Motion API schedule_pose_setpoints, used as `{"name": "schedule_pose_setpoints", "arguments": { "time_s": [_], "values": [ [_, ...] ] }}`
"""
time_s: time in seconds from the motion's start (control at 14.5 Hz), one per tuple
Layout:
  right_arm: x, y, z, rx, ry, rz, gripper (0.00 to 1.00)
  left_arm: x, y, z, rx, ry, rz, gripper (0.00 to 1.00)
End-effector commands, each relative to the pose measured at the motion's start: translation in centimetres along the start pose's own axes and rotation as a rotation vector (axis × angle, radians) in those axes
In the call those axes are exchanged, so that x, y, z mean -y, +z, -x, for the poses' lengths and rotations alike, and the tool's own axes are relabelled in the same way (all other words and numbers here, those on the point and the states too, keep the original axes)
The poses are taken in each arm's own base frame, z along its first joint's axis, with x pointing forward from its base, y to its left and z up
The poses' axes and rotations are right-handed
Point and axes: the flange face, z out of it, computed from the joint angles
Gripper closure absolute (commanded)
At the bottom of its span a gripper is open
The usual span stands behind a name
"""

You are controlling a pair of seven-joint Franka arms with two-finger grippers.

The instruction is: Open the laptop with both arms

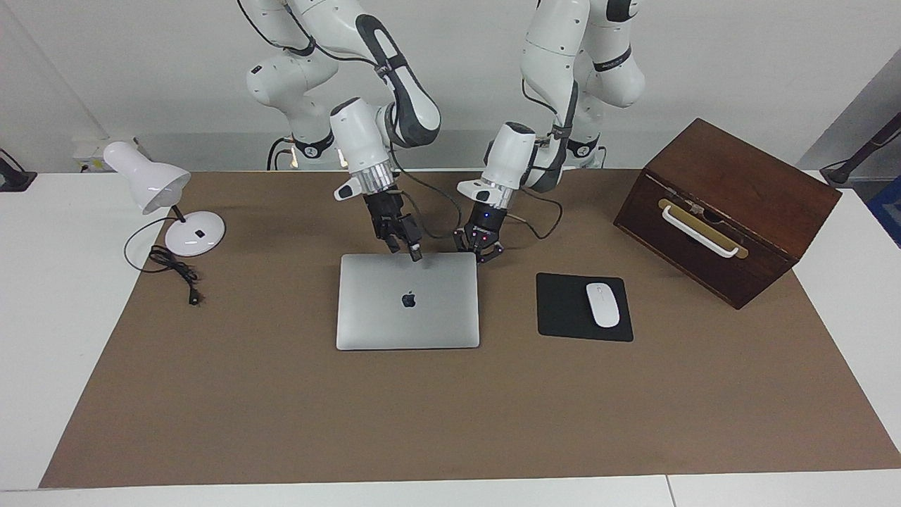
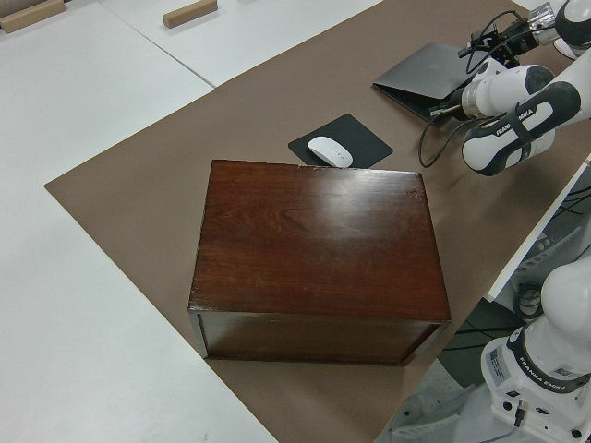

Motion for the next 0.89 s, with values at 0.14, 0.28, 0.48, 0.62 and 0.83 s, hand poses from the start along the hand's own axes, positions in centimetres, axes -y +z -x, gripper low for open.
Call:
{"name": "schedule_pose_setpoints", "arguments": {
  "time_s": [0.14, 0.28, 0.48, 0.62, 0.83],
  "values": [
    [0.4, -0.1, 1.4, -0.011, 0.006, -0.013, 0.0, 0.1, 1.0, 0.3, -0.002, 0.004, -0.016, 1.0],
    [0.3, 0.0, 1.4, -0.009, 0.004, -0.01, 0.0, 0.2, 1.0, 0.3, -0.002, 0.002, -0.017, 1.0],
    [0.4, 0.2, 0.8, -0.011, 0.001, -0.01, 0.0, 0.1, 1.1, 0.4, 0.001, 0.007, -0.017, 1.0],
    [0.7, 0.3, 0.2, -0.008, -0.008, -0.013, 0.0, 0.1, 1.1, 0.4, 0.001, 0.006, -0.017, 1.0],
    [1.3, 0.6, -0.4, -0.003, -0.006, -0.021, 0.0, 0.2, 1.1, 0.4, -0.001, 0.005, -0.018, 1.0]
  ]
}}
